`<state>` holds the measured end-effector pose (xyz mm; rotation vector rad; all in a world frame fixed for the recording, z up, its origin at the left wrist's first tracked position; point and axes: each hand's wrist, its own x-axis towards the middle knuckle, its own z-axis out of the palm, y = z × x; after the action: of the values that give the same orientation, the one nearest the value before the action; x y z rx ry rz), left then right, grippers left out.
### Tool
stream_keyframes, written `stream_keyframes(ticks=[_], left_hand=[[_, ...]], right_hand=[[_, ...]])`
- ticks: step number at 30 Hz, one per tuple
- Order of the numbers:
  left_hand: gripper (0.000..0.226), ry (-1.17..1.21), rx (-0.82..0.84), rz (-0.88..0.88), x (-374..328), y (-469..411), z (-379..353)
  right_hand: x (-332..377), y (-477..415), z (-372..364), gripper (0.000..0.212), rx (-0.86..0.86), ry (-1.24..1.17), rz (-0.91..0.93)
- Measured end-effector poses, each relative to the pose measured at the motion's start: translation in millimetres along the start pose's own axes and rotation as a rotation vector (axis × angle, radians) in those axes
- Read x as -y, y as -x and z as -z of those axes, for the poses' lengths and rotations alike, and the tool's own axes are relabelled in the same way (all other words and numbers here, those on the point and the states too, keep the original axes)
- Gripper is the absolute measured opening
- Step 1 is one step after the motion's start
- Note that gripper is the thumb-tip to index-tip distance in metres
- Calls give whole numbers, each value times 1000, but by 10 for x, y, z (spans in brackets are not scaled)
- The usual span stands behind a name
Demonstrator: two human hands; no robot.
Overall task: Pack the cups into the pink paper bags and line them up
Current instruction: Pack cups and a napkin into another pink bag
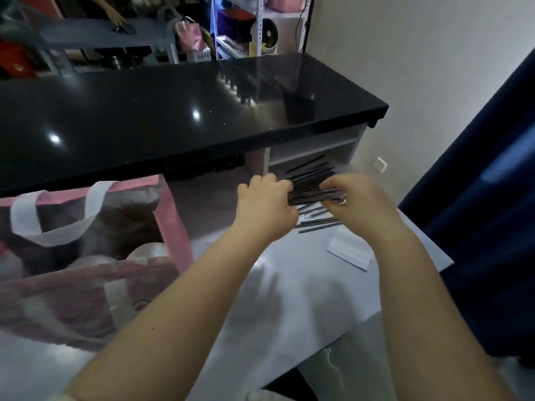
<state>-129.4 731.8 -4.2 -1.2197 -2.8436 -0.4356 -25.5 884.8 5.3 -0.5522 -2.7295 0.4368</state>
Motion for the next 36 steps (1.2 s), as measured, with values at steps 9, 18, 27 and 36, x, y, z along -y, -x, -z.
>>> stream_keyframes(ticks=[9,18,27,36], left_hand=[[44,44,200,235,-212,-399,-1061],[50,115,127,379,-354,-409,-1706],[49,112,91,450,-151,-785,-1767],[50,156,27,460,-73,-957,-1780]], right_hand=[[-1143,-197,-619,30,306,-79,-22],[-1715,-586,-1119,45,446,4,96],[-1765,-1014,-1515,53,460,4,74],[-1763,-1195,-1707,19,247,-19,41]])
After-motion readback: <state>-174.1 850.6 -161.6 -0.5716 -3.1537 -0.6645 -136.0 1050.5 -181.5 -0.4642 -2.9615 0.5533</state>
